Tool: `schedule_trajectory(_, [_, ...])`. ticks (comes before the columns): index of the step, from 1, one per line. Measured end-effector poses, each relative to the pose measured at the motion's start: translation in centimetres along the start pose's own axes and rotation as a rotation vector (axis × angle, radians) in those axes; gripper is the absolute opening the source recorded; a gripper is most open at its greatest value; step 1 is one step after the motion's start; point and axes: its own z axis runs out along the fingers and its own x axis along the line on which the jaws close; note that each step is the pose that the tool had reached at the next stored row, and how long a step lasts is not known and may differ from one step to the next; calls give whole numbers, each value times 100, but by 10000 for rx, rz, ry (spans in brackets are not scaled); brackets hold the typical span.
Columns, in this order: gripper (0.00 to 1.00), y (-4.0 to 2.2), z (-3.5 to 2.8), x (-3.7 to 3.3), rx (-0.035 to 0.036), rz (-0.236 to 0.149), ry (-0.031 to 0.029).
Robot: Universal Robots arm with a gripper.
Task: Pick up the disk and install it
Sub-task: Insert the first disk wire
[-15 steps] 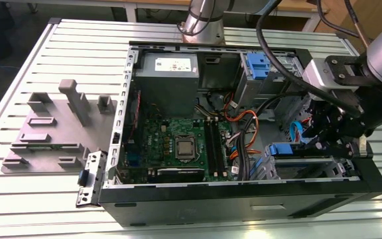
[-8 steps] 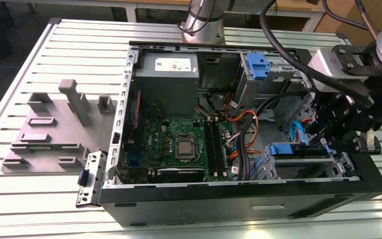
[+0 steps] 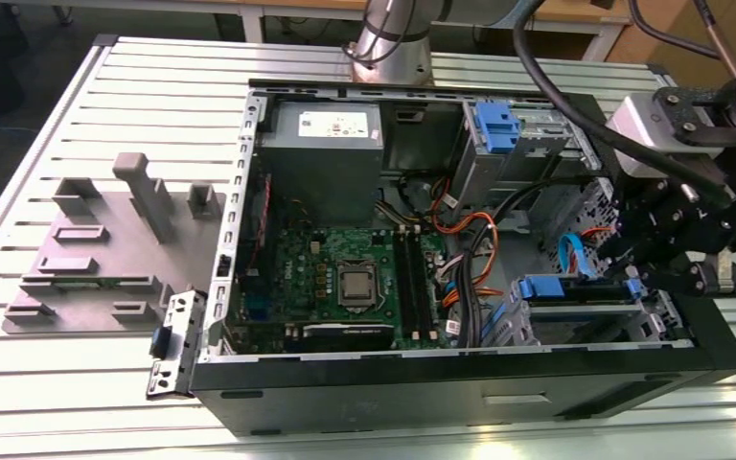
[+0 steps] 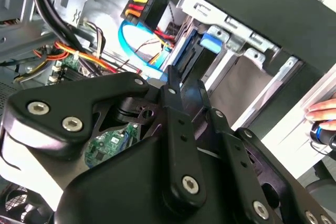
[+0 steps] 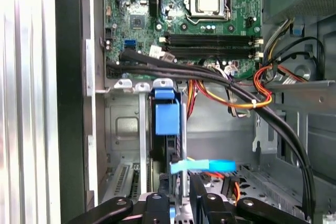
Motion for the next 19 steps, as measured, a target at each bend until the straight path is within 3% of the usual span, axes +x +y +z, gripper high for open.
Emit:
schedule_trajectory(6, [29, -20, 1, 0, -4, 1, 0])
schedule_trajectory(7, [29, -23, 3, 0, -63, 5, 0])
schedule_trajectory(10, [29, -36, 8, 0, -464, 43, 13])
schedule_trajectory(11, [29, -37, 8, 0, -521, 48, 14])
schedule_trajectory(19, [29, -59, 8, -1, -522, 49, 14])
